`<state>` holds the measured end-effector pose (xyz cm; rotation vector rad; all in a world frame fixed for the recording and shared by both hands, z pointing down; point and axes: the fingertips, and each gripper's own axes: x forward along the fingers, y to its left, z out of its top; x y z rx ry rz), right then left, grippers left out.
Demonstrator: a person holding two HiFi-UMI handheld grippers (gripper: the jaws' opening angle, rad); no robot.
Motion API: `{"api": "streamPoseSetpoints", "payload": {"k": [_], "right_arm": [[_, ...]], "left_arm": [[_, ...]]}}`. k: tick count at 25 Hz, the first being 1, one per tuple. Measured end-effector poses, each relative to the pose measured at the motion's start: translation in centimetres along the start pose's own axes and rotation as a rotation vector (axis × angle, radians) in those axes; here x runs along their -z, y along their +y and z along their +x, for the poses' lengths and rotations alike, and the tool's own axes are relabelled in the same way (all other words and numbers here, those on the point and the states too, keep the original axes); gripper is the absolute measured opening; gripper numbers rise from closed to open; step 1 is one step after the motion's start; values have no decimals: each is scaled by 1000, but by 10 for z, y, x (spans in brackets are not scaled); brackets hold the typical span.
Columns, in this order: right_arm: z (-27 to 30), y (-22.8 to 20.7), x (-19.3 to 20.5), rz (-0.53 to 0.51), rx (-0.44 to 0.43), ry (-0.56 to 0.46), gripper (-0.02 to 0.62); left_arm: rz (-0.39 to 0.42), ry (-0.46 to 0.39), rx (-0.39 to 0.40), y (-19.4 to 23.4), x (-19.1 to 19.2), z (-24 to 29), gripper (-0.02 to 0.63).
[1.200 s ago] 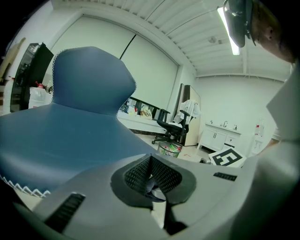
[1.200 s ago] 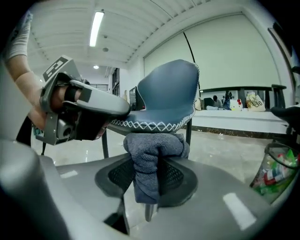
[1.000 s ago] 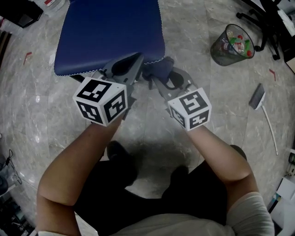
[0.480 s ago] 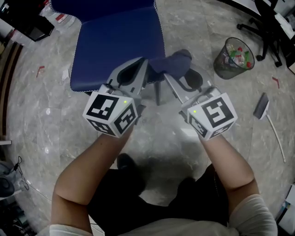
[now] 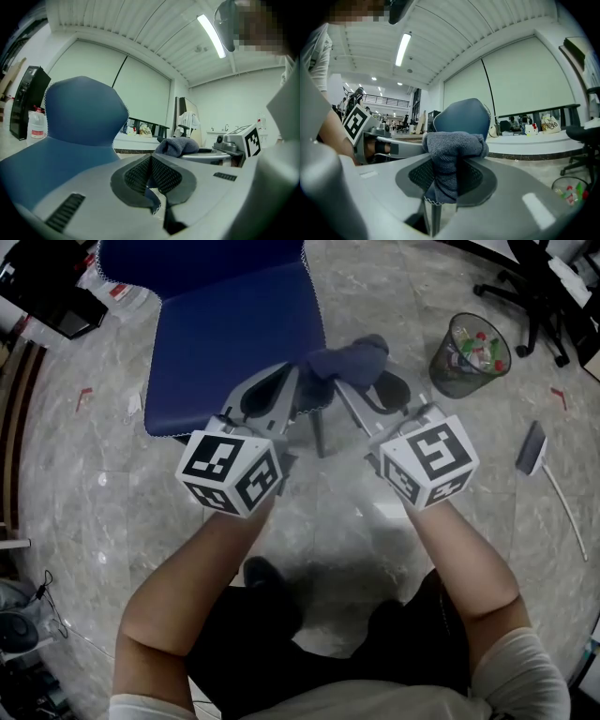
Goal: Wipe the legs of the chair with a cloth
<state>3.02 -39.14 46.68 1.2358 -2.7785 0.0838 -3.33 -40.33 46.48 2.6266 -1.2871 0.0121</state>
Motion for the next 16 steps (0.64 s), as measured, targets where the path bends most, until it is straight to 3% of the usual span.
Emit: {"api": "streamPoseSetpoints", "payload": {"k": [16], "right_arm": [[4, -12, 3, 13, 8, -10, 114]], "left_arm": [[2, 17, 4, 3, 7, 6, 5]]}}
